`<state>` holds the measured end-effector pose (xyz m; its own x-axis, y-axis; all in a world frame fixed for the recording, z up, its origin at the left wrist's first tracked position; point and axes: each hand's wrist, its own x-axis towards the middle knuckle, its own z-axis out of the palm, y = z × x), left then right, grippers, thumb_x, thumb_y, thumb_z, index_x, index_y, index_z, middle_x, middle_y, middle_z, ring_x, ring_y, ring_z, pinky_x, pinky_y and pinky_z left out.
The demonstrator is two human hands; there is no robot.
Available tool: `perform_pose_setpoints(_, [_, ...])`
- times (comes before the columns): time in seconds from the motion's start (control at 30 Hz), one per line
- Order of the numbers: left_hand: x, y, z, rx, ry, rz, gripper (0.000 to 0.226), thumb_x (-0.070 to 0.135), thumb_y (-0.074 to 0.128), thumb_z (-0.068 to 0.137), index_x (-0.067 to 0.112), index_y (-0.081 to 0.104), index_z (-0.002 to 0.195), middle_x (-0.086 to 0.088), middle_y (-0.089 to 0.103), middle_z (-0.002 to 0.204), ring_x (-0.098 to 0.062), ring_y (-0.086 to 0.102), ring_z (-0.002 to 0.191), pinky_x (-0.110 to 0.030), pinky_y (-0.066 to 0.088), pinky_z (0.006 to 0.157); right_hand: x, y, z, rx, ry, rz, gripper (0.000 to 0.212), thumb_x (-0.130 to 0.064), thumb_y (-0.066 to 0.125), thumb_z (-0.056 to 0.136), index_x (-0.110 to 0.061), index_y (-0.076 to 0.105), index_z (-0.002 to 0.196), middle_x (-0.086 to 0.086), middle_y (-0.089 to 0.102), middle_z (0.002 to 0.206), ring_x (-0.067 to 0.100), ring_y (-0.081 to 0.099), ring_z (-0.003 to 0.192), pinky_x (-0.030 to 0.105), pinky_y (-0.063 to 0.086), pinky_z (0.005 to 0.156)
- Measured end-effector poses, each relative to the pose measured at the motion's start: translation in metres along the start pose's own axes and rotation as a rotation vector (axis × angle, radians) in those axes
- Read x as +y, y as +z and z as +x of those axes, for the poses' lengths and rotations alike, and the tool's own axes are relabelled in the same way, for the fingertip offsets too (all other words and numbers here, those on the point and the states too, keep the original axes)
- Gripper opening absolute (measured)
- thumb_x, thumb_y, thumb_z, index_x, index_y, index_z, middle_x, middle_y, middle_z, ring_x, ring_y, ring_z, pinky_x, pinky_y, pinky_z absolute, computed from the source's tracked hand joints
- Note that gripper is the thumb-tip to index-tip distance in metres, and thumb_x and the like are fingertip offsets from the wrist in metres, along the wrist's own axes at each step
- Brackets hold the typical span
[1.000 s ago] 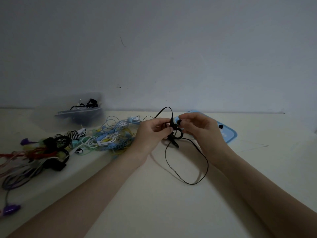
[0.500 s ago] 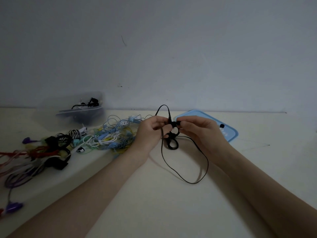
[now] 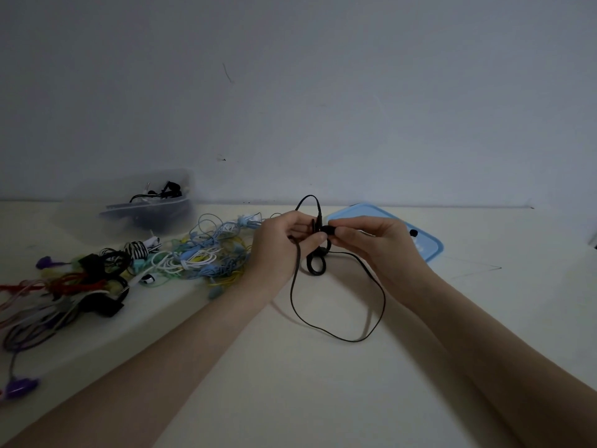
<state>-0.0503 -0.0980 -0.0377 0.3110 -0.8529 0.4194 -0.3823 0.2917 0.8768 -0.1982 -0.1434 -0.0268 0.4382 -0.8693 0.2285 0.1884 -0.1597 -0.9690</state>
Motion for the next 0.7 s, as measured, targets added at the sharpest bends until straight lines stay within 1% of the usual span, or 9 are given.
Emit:
perform_pose_setpoints(0.13, [0.0020,-0.0007,-0.0019,-0.048,0.021,-0.002,0.029,0.000,0.072,0.075,0.027,0.064,0.079,0.007,0.067,0.076,-0.006,0.064,0.071,-0.020,0.053,0.075,-0.0016,-0.0011,-0.0009,-0.029,0.040,0.021,0.018,0.006,0.058,0.084,-0.005,0.071,0.083,0.006,0.072,0.077,0.014,0.067,0.073,0.020,0.055,0.076])
perform_pose_setpoints(0.3, [0.0041,-0.0027,0.0013,-0.068,0.017,-0.045,0.026,-0.001,0.071,0.076,0.023,0.063,0.080,0.006,0.066,0.077,-0.002,0.063,0.069,-0.019,0.054,0.074,-0.0075,-0.0009,0.0017,-0.062,0.165,0.170,0.016,0.006,0.055,0.085,-0.002,0.069,0.088,0.008,0.072,0.082,0.013,0.066,0.075,0.018,0.055,0.078])
perform_pose_setpoints(0.4, [0.0025,-0.0024,0.0024,-0.044,-0.021,-0.049,0.025,0.001,0.072,0.076,0.024,0.063,0.079,0.005,0.066,0.076,-0.009,0.063,0.071,-0.026,0.055,0.075,-0.0060,0.0012,0.0034,-0.011,0.206,0.206,0.012,0.005,0.058,0.084,0.000,0.068,0.088,0.009,0.070,0.082,0.014,0.065,0.073,0.018,0.055,0.075])
perform_pose_setpoints(0.47, [0.0017,-0.0016,0.0023,-0.028,-0.065,-0.057,0.023,0.003,0.072,0.076,0.024,0.062,0.078,0.003,0.065,0.077,-0.014,0.062,0.075,-0.035,0.054,0.078,-0.0046,0.0018,0.0036,0.009,0.191,0.174,0.010,0.004,0.059,0.084,0.001,0.068,0.086,0.009,0.070,0.079,0.014,0.065,0.071,0.017,0.055,0.071])
perform_pose_setpoints(0.53, [0.0014,-0.0010,0.0016,-0.029,-0.095,-0.060,0.021,0.004,0.071,0.077,0.023,0.062,0.079,0.001,0.065,0.078,-0.016,0.062,0.076,-0.040,0.054,0.080,-0.0046,0.0016,0.0034,0.015,0.176,0.117,0.010,0.004,0.059,0.084,0.001,0.069,0.084,0.010,0.070,0.078,0.014,0.065,0.069,0.017,0.054,0.070])
perform_pose_setpoints(0.6, [0.0008,-0.0008,0.0009,-0.042,-0.080,-0.018,0.023,0.004,0.071,0.078,0.026,0.061,0.078,0.004,0.065,0.077,-0.014,0.062,0.076,-0.039,0.055,0.080,-0.0059,0.0006,0.0030,0.015,0.163,0.065,0.012,0.004,0.058,0.085,0.000,0.069,0.083,0.011,0.069,0.075,0.015,0.064,0.067,0.017,0.054,0.069])
perform_pose_setpoints(0.7, [0.0004,-0.0011,0.0003,-0.050,-0.028,0.069,0.026,0.006,0.072,0.077,0.030,0.060,0.077,0.008,0.064,0.077,-0.011,0.062,0.076,-0.030,0.054,0.077,-0.0080,-0.0002,0.0029,0.009,0.177,0.053,0.012,0.005,0.058,0.084,0.000,0.069,0.082,0.011,0.069,0.072,0.015,0.065,0.066,0.018,0.055,0.069])
